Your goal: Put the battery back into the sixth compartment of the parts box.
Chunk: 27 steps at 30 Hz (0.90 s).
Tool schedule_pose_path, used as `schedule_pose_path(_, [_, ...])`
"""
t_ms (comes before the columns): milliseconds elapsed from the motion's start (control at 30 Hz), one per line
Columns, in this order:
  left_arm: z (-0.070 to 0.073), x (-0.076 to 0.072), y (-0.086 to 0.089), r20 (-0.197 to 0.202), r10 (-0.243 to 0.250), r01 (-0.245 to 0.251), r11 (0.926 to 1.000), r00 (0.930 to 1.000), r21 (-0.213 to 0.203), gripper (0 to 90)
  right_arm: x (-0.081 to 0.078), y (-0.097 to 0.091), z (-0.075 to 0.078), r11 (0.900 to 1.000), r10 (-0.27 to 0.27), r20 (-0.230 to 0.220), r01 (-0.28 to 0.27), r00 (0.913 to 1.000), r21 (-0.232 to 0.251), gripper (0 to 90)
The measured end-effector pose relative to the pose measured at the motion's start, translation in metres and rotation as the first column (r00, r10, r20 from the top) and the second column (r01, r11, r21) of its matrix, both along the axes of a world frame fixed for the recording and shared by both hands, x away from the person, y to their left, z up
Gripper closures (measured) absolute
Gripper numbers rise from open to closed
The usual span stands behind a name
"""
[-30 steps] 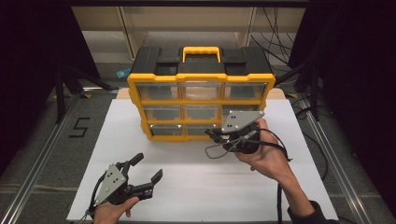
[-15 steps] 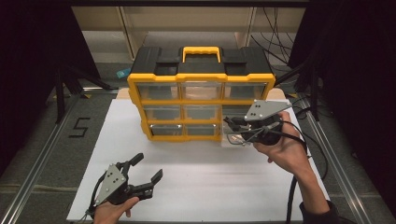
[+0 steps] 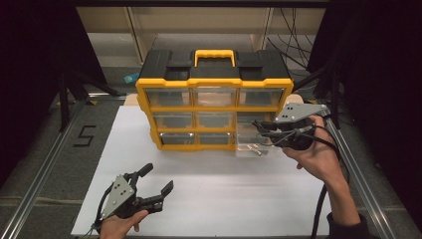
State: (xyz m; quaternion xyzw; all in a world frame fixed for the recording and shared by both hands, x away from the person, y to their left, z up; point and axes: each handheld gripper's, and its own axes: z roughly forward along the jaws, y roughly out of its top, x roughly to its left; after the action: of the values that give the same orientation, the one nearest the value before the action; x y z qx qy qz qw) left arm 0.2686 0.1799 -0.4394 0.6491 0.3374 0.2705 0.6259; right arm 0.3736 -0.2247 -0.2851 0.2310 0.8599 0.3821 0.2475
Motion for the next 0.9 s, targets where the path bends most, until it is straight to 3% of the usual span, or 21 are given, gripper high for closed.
schedule_pose_path(700, [0.000, 0.000, 0.000, -0.002, 0.000, 0.000, 1.0000, 1.0000, 0.000, 16.4, 0.012, -0.008, -0.015, 0.9972, -0.055, -0.054, 0.052, 0.9970, -0.054, 76.2])
schedule_pose_path(900, [0.000, 0.000, 0.000, -0.002, 0.000, 0.000, 1.0000, 1.0000, -0.001, 16.4, 0.011, -0.008, -0.013, 0.9962, -0.072, -0.053, 0.069, 0.9960, -0.054, 68.2])
